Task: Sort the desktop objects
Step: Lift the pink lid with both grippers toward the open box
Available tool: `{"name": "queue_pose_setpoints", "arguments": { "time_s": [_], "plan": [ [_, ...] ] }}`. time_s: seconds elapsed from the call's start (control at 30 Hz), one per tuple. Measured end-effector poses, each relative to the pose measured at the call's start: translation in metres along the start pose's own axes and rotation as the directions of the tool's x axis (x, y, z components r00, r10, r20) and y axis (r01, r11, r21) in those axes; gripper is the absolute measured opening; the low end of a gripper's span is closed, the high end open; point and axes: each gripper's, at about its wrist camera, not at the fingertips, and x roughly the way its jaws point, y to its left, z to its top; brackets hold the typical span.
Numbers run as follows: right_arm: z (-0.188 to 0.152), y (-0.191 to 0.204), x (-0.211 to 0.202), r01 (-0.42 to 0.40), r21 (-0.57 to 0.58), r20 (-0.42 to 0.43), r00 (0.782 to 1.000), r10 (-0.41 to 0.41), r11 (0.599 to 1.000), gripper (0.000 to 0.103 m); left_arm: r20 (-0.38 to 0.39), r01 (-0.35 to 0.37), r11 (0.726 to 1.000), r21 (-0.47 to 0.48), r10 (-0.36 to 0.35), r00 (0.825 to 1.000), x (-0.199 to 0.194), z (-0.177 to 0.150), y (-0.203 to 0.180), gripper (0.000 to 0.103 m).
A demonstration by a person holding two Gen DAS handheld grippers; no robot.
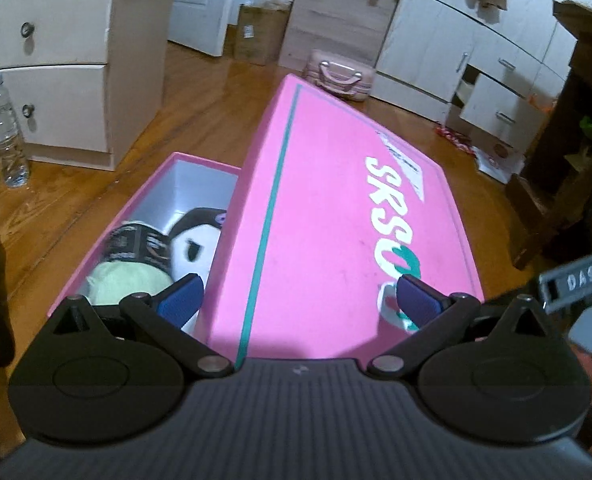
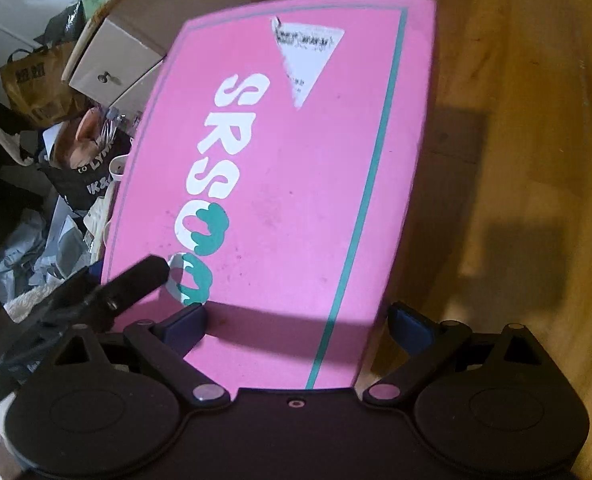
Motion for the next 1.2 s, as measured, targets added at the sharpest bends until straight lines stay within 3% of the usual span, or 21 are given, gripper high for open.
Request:
{"name": "queue_pose_setpoints", "arguments": {
  "time_s": [0.23, 0.47, 0.67, 0.9, 1.2],
  "plan": [
    [0.029, 0.008, 0.029, -0.009, 0.021, 0.006, 1.0, 0.009, 1.0, 0.1, 0.0, -0.019, 0.999, -0.045, 0.019, 1.0, 0.019, 0.005, 0.036, 0.103],
    [0.032, 0.028, 0.066, -0.004, -0.023, -0.017, 1.0, 0.004, 1.0, 0.1, -0.033, -0.046, 0.997, -0.059, 0.044, 0.998, 0.032, 0.011, 0.069, 0.103],
    [0.037, 0.029, 0.077, -0.014, 0.086, 0.004, 1.0, 0.014, 0.996, 0.095, -0.088, 0.037, 0.999, -0.025, -0.039, 0.995, 0.058, 0.034, 0.103, 0.103],
    [0.043, 0.054, 0.099, 0.071, 0.059, -0.046, 0.997, -0.068, 0.996, 0.094, -0.082, 0.038, 0.997, -0.074, -0.044, 0.996, 0.057, 0.028, 0.127, 0.103],
    [0.047, 0.063, 0.113, 0.089, 0.034, -0.065, 0.994, -0.087, 0.995, 0.093, -0.115, -0.038, 0.998, -0.05, 0.032, 0.993, 0.068, 0.025, 0.13, 0.103]
  ]
}}
